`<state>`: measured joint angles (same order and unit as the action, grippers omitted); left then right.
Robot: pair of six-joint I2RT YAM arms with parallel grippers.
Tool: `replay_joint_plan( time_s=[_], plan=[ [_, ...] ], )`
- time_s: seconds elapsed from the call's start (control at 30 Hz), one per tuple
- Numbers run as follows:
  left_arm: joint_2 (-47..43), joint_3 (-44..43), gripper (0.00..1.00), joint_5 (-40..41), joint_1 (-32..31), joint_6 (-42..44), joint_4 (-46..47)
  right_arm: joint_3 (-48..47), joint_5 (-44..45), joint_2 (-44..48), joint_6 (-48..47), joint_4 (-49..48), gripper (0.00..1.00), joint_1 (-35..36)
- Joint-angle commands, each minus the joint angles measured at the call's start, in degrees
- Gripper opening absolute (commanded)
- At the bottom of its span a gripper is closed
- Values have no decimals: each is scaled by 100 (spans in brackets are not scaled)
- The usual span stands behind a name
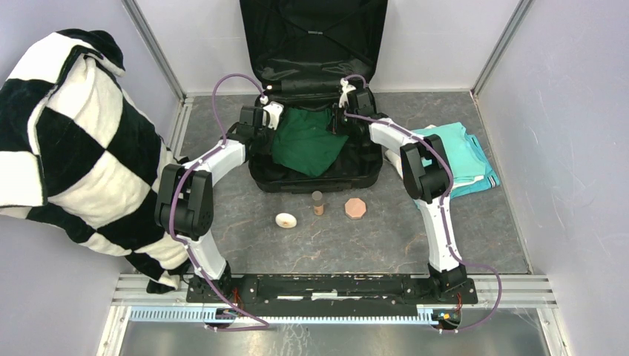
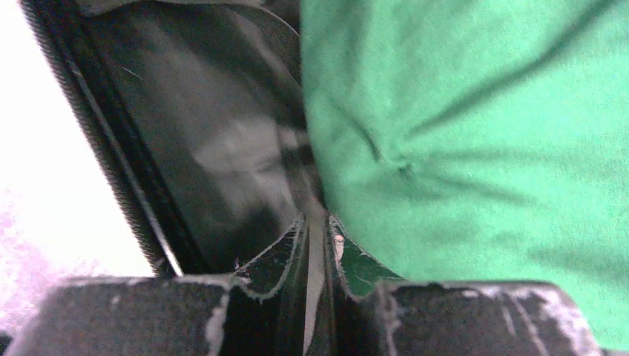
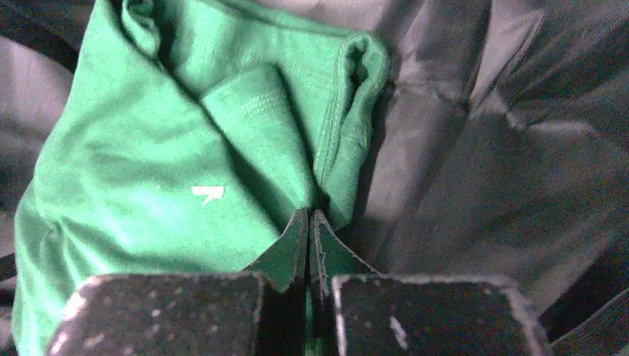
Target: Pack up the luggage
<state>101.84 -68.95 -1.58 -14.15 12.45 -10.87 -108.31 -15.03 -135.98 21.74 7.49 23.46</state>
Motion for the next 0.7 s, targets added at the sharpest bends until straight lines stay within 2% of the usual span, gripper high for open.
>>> replay_joint_plan(
  time_s=[0.0,0.13,0.23,0.3,0.33,0.4,0.43,0.47,0.53,0.57,0.6,0.63,0.67],
  plan=[
    [110,-208,18,485,11,-45,779,1072,45,781,96,-625,0,-24],
    [416,-560,13,727,-38,-76,804,2296,341,1511,273,-1183,0,-18],
    [588,-768,11,799,-61,-104,790,2800,421,1860,399,-1493,3,-18],
    [538,-856,11,670,-70,-193,677,2598,392,1855,266,-1280,25,-37],
    [447,-867,11,548,-70,-231,602,2352,429,1837,181,-998,31,-58],
    [248,-885,15,314,-70,-270,430,2008,510,1914,37,-582,49,-121],
    [153,-963,19,209,-69,-259,239,1935,635,2055,-12,-448,53,-168],
    [69,-1062,23,29,-70,-238,-6,1901,769,2214,-78,-340,57,-215],
    [-102,-1324,40,-193,-61,-170,-563,1835,1411,2659,-270,92,69,-283],
    [-212,-1430,53,-322,-49,-124,-823,1806,1882,2862,-362,369,75,-318],
    [-328,-1522,61,-443,-41,-87,-1072,1805,2279,3031,-436,586,80,-348],
    [-456,-1585,72,-548,-29,-31,-1287,1856,2754,3213,-472,817,83,-407],
    [-600,-1628,88,-666,-20,-3,-1467,1945,3071,3350,-539,943,84,-458]
  ],
)
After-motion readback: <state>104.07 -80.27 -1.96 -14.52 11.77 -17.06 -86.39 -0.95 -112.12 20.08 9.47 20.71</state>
